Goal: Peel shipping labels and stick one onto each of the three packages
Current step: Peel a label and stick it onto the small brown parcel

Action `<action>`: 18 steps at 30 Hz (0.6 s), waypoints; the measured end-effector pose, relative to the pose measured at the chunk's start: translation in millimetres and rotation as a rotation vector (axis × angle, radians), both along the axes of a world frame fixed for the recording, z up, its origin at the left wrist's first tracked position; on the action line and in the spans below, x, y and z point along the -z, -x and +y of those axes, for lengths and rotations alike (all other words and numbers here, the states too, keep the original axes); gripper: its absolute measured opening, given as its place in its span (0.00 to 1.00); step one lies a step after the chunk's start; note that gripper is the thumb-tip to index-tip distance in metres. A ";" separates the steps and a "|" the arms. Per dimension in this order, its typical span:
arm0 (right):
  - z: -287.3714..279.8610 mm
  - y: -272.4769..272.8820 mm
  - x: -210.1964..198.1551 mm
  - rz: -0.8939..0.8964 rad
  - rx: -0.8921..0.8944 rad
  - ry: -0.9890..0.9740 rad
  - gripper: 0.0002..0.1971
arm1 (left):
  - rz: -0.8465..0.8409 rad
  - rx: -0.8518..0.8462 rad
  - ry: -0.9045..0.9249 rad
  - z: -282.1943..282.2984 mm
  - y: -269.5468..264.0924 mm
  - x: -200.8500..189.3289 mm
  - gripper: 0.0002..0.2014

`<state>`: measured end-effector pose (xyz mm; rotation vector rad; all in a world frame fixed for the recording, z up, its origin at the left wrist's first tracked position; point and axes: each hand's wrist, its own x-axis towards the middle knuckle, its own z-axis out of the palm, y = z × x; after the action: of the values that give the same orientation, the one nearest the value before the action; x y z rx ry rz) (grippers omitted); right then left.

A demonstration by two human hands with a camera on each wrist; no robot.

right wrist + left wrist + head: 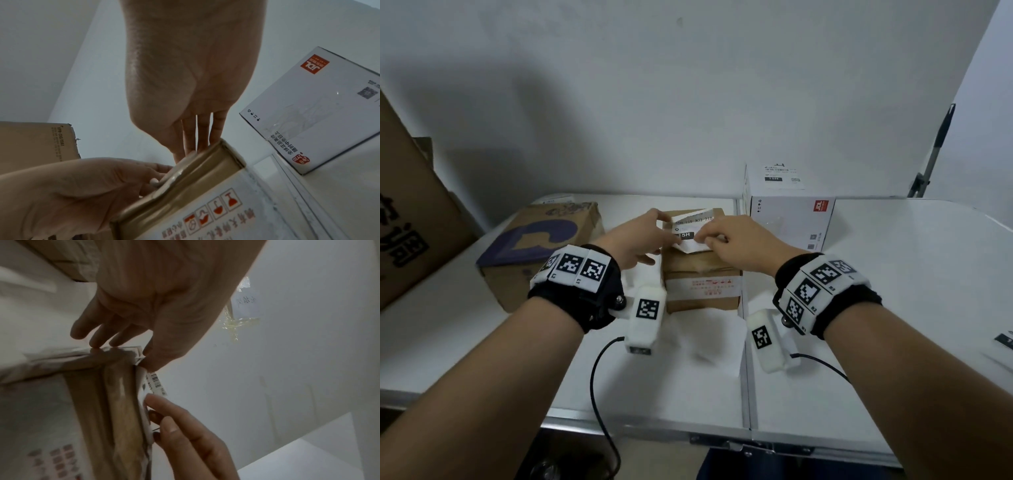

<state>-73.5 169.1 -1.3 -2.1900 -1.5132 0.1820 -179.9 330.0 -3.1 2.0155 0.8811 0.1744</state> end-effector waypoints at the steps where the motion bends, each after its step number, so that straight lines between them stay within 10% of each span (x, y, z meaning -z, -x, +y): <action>1: -0.5 1.7 -1.1 -0.003 -0.002 0.005 0.15 | -0.013 0.007 0.041 -0.1 1.1 -2.0 0.28; 18: 16.3 -1.1 14.1 -0.113 -0.096 0.275 0.27 | -0.004 0.157 0.229 -5.9 8.6 -7.4 0.32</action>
<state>-72.3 185.4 -15.4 -2.3744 -1.7475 0.3196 -188.5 324.2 4.3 1.8594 0.7028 -0.0106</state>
